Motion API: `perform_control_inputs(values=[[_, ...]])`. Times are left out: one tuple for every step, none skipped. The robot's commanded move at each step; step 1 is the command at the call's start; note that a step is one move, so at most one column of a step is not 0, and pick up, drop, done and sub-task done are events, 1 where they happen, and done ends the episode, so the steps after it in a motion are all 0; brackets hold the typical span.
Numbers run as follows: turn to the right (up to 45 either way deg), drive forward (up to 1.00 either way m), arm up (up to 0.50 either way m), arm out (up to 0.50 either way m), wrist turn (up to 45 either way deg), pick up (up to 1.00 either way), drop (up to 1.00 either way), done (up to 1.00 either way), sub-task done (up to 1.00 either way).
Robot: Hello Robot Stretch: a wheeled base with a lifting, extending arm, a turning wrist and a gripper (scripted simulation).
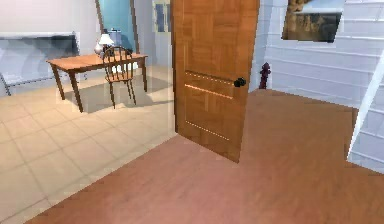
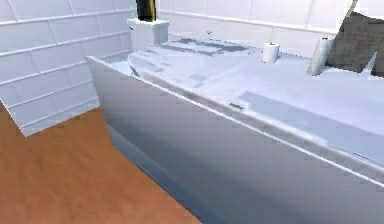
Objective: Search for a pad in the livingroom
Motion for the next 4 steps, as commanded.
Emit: perform_control_inputs(values=[[-15.0,0.0,0.0,0.0,0.0,0.0,0.0,0.0,0.0],[0.0,0.25,0.0,0.0,0.0,0.0,0.0,0.0,0.0],[0.0,0.45,0.0,0.0,0.0,0.0,0.0,0.0,0.0],[0.0,1.0,0.0,0.0,0.0,0.0,0.0,0.0,0.0]])
